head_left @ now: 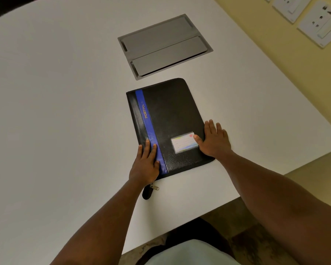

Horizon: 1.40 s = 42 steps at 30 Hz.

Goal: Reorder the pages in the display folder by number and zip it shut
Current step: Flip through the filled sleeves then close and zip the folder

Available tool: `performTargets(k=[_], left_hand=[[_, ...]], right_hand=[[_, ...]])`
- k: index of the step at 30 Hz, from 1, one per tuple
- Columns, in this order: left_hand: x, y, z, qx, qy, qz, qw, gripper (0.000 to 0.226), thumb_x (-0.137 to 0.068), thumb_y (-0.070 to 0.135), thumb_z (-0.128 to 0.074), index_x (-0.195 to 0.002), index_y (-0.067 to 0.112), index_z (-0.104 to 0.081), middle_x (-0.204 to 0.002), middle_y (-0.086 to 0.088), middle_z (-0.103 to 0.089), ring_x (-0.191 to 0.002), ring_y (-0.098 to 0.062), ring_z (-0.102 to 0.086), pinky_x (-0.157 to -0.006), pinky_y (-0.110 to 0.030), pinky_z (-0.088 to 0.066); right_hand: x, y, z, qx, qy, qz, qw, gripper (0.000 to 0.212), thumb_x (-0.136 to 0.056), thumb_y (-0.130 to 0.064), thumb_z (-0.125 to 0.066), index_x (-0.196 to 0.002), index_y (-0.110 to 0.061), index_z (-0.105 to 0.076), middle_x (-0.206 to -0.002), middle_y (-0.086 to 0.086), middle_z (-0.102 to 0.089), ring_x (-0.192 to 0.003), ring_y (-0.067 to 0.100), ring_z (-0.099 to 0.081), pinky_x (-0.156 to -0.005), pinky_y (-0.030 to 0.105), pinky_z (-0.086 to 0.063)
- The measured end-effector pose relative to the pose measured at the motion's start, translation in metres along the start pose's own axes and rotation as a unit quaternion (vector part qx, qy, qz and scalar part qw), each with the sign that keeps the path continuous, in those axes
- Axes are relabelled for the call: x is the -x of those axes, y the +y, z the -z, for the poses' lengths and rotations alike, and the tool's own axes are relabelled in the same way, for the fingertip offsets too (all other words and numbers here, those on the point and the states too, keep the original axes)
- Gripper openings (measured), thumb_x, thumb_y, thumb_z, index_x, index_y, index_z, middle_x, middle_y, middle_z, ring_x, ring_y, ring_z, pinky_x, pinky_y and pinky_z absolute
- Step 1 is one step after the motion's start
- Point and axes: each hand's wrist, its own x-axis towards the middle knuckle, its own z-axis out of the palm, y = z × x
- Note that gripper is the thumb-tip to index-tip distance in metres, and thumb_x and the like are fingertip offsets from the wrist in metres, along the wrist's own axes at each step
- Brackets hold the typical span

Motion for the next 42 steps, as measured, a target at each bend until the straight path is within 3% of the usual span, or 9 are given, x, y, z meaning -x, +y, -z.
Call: performTargets(k=[4,6,9,13,16,20,24,32,42], left_hand=[[0.002,-0.002,0.006,-0.007,-0.003,0.000,1.000,0.069,-0.101,0.047,-0.036,-0.155,0.024,-0.001,-0.162,0.000,0.013,-0.149,-0.028,0.012,-0.122,-0.042,-0.009],[0.004,-0.003,0.011,0.004,0.016,0.002,1.000,0.067,-0.101,0.044,-0.041,-0.155,0.024,-0.008,-0.163,0.001,0.005,-0.150,-0.026,0.002,-0.121,-0.041,-0.015],[0.018,-0.006,0.013,0.099,0.067,0.022,0.993,0.061,-0.100,0.033,-0.049,-0.154,0.022,-0.022,-0.162,0.000,-0.015,-0.147,-0.022,-0.022,-0.114,-0.037,-0.030],[0.045,-0.007,0.006,0.216,0.134,0.101,0.962,0.041,-0.097,0.020,-0.054,-0.136,0.010,-0.048,-0.135,-0.010,-0.053,-0.115,-0.022,-0.056,-0.089,-0.026,-0.043],[0.059,-0.011,0.000,0.229,0.100,0.150,0.957,0.032,-0.094,0.016,-0.055,-0.126,0.011,-0.054,-0.106,-0.001,-0.061,-0.090,-0.015,-0.058,-0.075,-0.023,-0.041],[0.071,-0.016,-0.006,0.215,-0.001,0.146,0.966,0.011,-0.085,0.016,-0.062,-0.094,0.021,-0.064,-0.084,0.007,-0.063,-0.082,-0.013,-0.059,-0.067,-0.018,-0.044],[0.075,-0.018,-0.010,0.157,-0.016,0.117,0.980,0.009,-0.086,0.025,-0.067,-0.079,0.029,-0.062,-0.083,0.006,-0.060,-0.080,-0.012,-0.055,-0.059,-0.013,-0.034],[0.080,-0.021,-0.013,0.175,-0.021,0.119,0.977,0.011,-0.091,0.024,-0.065,-0.093,0.017,-0.073,-0.079,0.001,-0.068,-0.071,-0.012,-0.058,-0.063,-0.021,-0.042],[0.089,-0.037,-0.003,0.040,0.007,0.157,0.987,0.014,-0.089,0.026,-0.059,-0.097,0.029,-0.070,-0.088,0.004,-0.065,-0.082,-0.019,-0.062,-0.063,-0.026,-0.043]], right_hand=[[0.010,-0.012,0.004,0.011,0.064,0.003,0.998,0.080,-0.097,-0.062,-0.022,-0.155,-0.011,-0.002,-0.163,0.010,0.000,-0.150,0.031,0.001,-0.120,0.045,-0.001],[0.031,-0.027,0.002,-0.021,0.152,0.048,0.987,0.071,-0.098,-0.053,-0.035,-0.151,-0.007,-0.026,-0.158,0.014,-0.023,-0.146,0.033,-0.021,-0.119,0.044,-0.017],[0.075,-0.052,-0.017,-0.128,0.256,0.148,0.947,0.038,-0.089,-0.040,-0.052,-0.107,-0.010,-0.062,-0.109,0.011,-0.060,-0.100,0.030,-0.057,-0.083,0.041,-0.050],[0.130,-0.079,-0.059,-0.162,0.179,0.222,0.945,0.016,-0.085,-0.035,-0.060,-0.079,-0.021,-0.066,-0.080,-0.003,-0.059,-0.070,0.018,-0.060,-0.054,0.029,-0.051],[0.146,-0.098,-0.073,-0.137,0.078,0.208,0.965,0.026,-0.088,-0.040,-0.064,-0.103,-0.021,-0.072,-0.102,-0.002,-0.066,-0.090,0.019,-0.066,-0.069,0.032,-0.055],[0.148,-0.112,-0.077,-0.105,-0.013,0.175,0.979,0.043,-0.094,-0.044,-0.057,-0.130,-0.020,-0.057,-0.131,0.001,-0.054,-0.117,0.020,-0.055,-0.091,0.035,-0.049],[0.144,-0.121,-0.081,-0.114,0.024,0.182,0.977,0.037,-0.092,-0.041,-0.060,-0.124,-0.022,-0.060,-0.122,-0.001,-0.056,-0.110,0.018,-0.056,-0.083,0.032,-0.048],[0.146,-0.125,-0.090,-0.116,0.105,0.174,0.972,0.022,-0.096,-0.030,-0.055,-0.098,-0.017,-0.073,-0.100,0.001,-0.066,-0.091,0.019,-0.062,-0.072,0.031,-0.049],[0.132,-0.079,-0.068,-0.141,0.112,-0.006,0.984,0.024,-0.095,-0.031,-0.055,-0.097,-0.012,-0.069,-0.096,0.004,-0.069,-0.086,0.017,-0.065,-0.070,0.022,-0.043]])
